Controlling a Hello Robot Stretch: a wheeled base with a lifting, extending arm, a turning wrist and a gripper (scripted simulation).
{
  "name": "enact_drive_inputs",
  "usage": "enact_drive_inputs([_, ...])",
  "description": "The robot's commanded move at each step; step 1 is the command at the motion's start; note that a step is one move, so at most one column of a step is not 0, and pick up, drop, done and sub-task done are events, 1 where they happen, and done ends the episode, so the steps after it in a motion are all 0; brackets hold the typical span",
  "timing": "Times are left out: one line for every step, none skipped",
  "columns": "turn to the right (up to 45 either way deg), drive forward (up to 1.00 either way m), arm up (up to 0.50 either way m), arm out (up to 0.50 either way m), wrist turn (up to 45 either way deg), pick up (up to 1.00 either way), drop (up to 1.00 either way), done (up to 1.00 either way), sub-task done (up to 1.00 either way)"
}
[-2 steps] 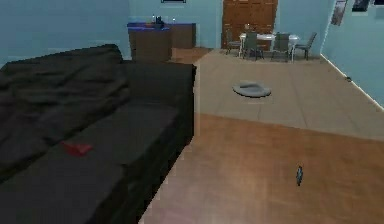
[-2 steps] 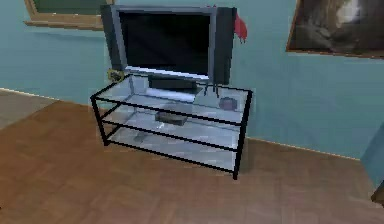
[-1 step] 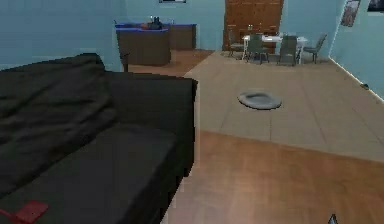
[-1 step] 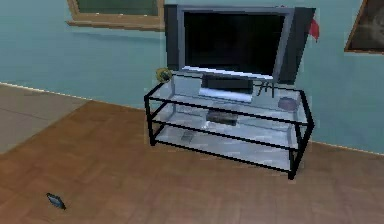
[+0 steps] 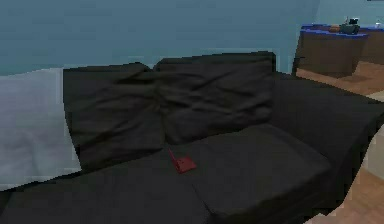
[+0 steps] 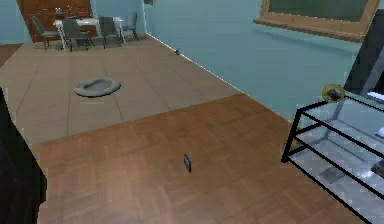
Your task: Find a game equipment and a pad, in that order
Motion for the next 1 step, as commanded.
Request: enact_drive_inputs([0.0, 0.0, 0.0, 0.0, 0.0, 0.0, 0.0, 0.0, 1.0])
